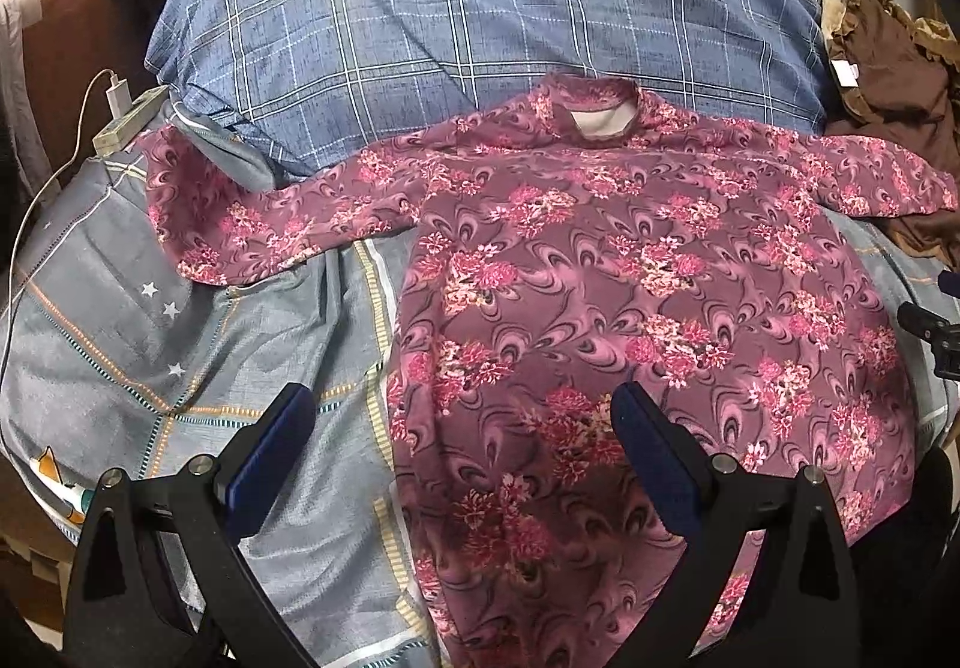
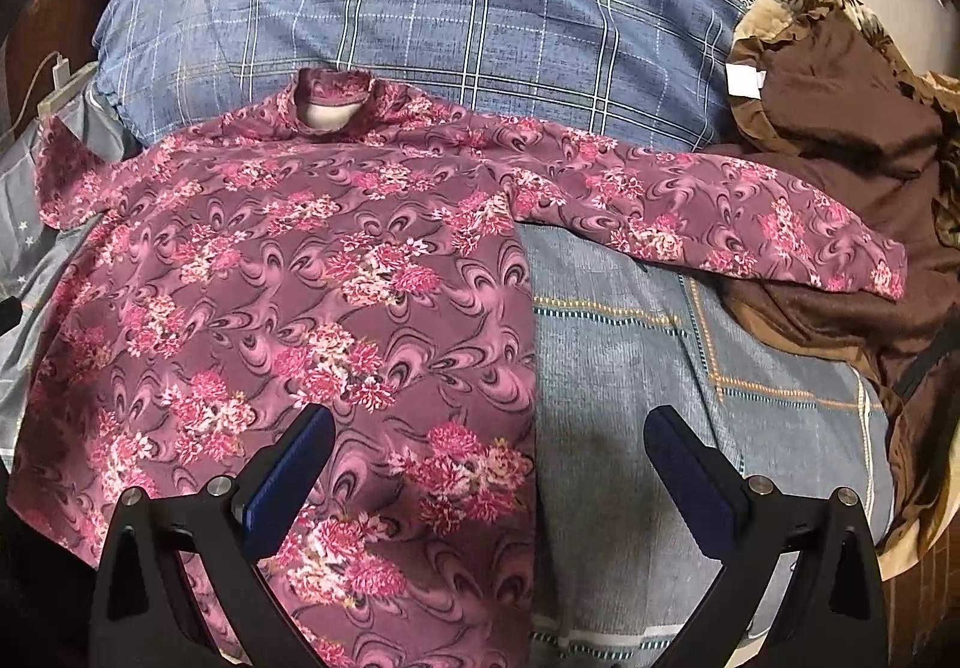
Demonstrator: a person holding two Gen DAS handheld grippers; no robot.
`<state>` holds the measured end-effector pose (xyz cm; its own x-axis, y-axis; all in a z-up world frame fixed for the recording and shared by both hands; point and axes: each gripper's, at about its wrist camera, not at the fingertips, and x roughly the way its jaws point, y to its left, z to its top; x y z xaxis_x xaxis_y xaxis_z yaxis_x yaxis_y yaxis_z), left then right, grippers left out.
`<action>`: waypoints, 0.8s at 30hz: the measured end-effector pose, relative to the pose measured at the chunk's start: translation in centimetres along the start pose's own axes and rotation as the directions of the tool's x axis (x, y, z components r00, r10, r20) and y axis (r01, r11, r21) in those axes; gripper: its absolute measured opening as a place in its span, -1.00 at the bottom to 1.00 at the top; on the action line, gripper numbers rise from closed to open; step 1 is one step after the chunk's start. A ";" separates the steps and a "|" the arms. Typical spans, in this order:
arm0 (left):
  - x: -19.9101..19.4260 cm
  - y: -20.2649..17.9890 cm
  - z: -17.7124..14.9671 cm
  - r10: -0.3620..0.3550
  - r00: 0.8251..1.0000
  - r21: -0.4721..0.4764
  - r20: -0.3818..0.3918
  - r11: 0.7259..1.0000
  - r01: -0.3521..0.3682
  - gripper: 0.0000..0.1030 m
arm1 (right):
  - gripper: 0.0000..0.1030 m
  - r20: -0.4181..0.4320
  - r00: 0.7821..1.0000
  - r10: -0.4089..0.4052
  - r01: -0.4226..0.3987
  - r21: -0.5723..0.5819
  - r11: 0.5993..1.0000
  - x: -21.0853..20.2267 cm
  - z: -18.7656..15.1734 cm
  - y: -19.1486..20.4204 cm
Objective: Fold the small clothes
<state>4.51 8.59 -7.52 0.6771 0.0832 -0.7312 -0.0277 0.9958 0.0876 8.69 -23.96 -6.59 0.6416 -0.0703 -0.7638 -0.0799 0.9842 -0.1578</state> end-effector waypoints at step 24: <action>1.3 0.4 0.3 -0.010 0.999 -0.025 -0.040 1.000 0.009 0.94 | 1.00 0.009 1.000 0.025 -0.025 0.016 1.000 1.1 0.3 0.1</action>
<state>5.65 9.12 -8.23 0.6475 0.0747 -0.7584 -0.0400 0.9971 0.0641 9.56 -23.93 -7.24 0.6462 -0.0440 -0.7619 -0.0841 0.9882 -0.1284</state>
